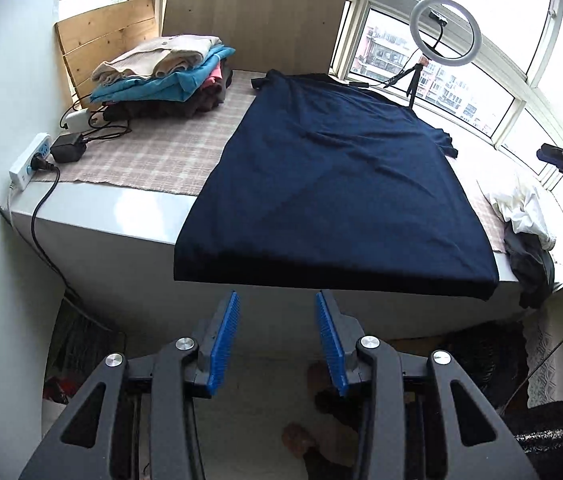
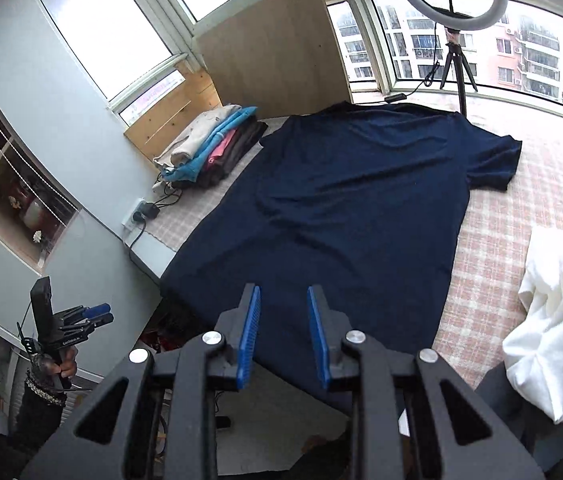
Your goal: Fold clothes
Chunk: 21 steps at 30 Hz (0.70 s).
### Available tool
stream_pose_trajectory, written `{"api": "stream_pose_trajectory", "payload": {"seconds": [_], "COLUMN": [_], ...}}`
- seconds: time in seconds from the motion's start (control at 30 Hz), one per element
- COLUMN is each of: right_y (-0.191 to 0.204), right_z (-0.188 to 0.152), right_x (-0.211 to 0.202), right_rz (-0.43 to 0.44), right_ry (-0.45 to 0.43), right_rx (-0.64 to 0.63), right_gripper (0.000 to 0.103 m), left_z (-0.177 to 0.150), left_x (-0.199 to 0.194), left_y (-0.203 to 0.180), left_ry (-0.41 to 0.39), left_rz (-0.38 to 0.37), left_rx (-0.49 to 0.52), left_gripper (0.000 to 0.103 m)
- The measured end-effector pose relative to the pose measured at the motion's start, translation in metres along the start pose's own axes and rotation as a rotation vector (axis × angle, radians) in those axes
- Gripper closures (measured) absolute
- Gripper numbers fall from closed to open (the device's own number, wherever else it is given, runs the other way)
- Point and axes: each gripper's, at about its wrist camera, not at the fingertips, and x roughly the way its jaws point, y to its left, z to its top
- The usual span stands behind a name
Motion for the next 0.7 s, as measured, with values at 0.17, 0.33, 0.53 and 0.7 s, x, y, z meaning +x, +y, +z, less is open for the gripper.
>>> {"api": "stream_pose_trajectory", "payload": {"seconds": [0.17, 0.33, 0.53, 0.7], "right_y": [0.028, 0.018, -0.051, -0.106], "right_z": [0.1, 0.173, 0.195, 0.18], "right_x": [0.004, 0.05, 0.157, 0.248], "right_rz": [0.034, 0.026, -0.059, -0.117], "right_ry": [-0.076, -0.112, 0.014, 0.193], "right_rx": [-0.119, -0.167, -0.113, -0.044], "right_gripper": [0.078, 0.078, 0.078, 0.078], "left_z": [0.063, 0.15, 0.232, 0.288], "left_x": [0.001, 0.026, 0.095, 0.185], "left_y": [0.011, 0.007, -0.003, -0.009], "left_ry": [-0.078, -0.122, -0.073, 0.021], "left_rz": [0.05, 0.066, 0.081, 0.075], "left_rx": [-0.011, 0.001, 0.013, -0.011], "left_gripper": [0.065, 0.063, 0.062, 0.059]}}
